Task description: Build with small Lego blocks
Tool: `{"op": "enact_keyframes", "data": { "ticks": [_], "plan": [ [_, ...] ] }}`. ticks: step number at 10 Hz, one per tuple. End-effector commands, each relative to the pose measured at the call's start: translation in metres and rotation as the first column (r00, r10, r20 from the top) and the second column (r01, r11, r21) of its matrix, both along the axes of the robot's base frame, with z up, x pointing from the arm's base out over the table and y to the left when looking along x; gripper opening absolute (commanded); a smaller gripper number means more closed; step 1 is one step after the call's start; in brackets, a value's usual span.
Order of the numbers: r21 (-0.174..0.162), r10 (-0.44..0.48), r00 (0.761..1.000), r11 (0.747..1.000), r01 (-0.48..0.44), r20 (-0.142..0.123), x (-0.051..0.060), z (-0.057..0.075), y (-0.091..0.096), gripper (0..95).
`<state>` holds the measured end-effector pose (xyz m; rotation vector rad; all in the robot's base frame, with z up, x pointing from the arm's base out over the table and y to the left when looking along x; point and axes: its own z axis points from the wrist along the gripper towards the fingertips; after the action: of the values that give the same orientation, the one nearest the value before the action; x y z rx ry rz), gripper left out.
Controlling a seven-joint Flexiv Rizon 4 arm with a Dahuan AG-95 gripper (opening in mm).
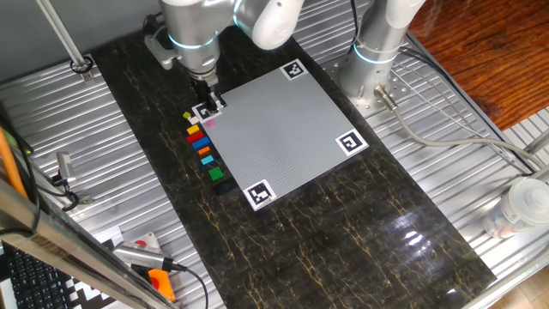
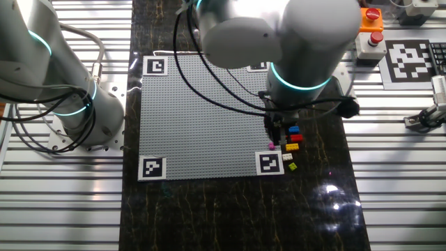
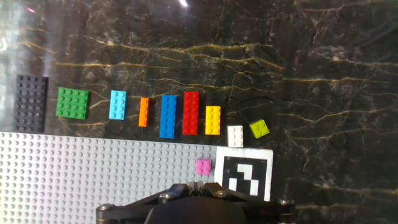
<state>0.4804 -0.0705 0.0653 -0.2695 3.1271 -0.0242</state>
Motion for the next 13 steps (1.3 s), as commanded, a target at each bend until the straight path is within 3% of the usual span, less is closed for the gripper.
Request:
{"op": "enact_keyframes", "data": {
  "ticks": [1, 6, 12, 13],
  "plan": [
    [0.0, -0.012, 1.0, 1.0, 0.012, -0.003, 0.0006, 0.0018, 0.0035, 0.0],
    [-0.003, -0.013, 1.0, 1.0, 0.013, 0.001, -0.0001, 0.0105, 0.0095, 0.0],
    [0.006, -0.021, 1.0, 1.0, 0.021, 0.022, 0.0001, 0.0108, 0.0096, 0.0],
    [0.005, -0.024, 1.0, 1.0, 0.024, 0.015, 0.0001, 0.0108, 0.0096, 0.0]
  ]
}}
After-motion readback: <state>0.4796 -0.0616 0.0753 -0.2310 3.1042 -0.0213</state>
